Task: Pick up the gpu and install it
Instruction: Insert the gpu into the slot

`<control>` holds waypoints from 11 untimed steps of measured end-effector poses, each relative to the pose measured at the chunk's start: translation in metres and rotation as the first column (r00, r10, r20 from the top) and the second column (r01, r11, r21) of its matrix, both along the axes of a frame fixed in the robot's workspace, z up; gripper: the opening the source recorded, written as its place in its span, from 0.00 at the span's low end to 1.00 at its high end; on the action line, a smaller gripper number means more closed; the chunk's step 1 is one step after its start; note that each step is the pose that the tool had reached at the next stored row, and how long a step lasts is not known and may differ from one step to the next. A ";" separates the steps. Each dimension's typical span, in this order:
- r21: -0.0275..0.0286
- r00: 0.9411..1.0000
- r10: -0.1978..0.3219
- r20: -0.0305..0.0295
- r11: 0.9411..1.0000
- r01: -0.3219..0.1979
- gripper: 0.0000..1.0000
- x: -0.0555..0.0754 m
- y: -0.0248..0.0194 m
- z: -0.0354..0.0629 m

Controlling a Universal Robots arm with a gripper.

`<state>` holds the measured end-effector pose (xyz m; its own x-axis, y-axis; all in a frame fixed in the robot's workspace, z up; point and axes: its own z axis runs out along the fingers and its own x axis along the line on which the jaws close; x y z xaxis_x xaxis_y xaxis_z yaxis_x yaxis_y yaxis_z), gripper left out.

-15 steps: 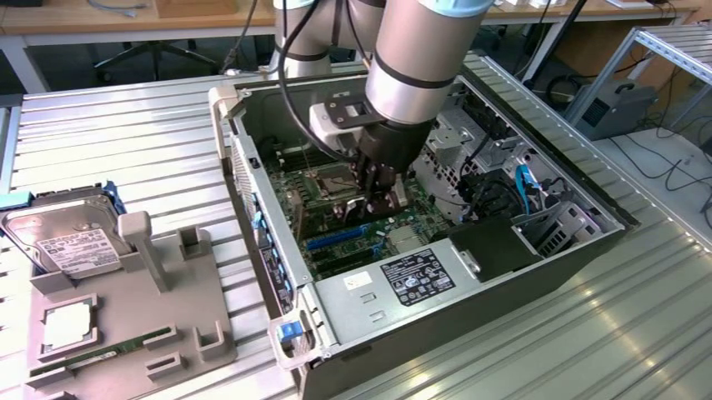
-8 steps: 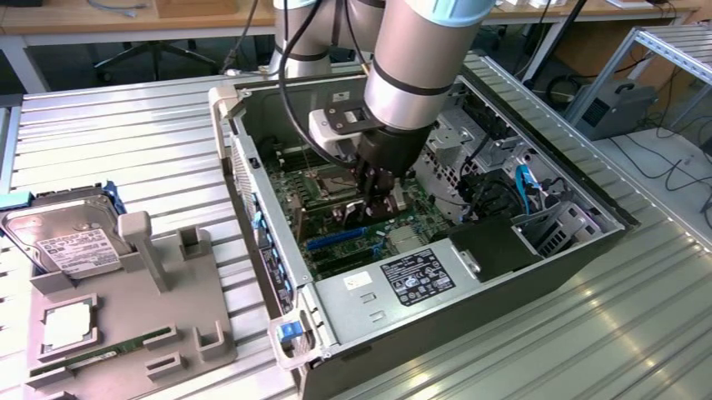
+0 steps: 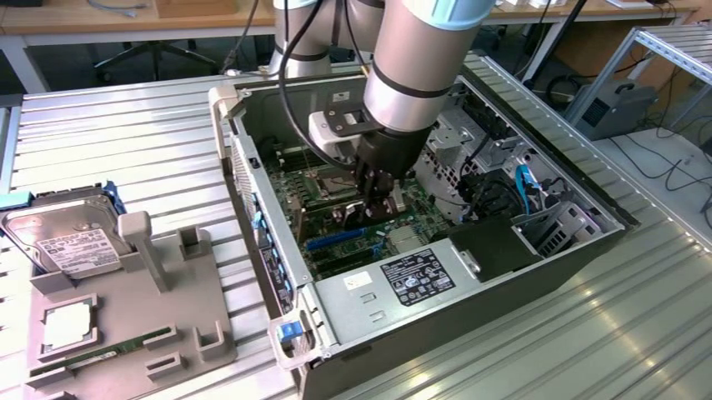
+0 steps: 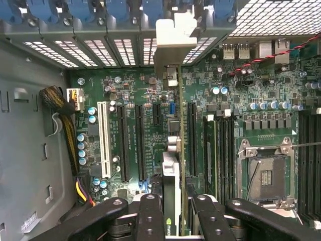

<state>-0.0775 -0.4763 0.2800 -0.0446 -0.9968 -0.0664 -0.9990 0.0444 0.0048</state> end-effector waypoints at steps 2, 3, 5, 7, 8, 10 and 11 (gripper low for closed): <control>0.000 1.000 0.000 0.000 1.000 0.000 0.27 0.000 0.0000 -0.0016; 0.000 1.000 0.000 0.000 1.000 0.000 0.27 0.000 0.0000 -0.0025; 0.000 1.000 0.000 0.000 1.000 0.000 0.27 0.000 0.0000 -0.0028; 0.000 1.000 0.000 0.000 1.000 0.000 0.27 0.000 0.0000 -0.0029; 0.000 1.000 0.000 0.000 1.000 0.000 0.27 -0.001 0.0005 -0.0032; 0.000 1.000 0.000 0.000 1.000 0.000 0.27 -0.001 0.0022 -0.0031; 0.000 1.000 0.000 0.000 1.000 0.000 0.27 -0.001 0.0035 -0.0032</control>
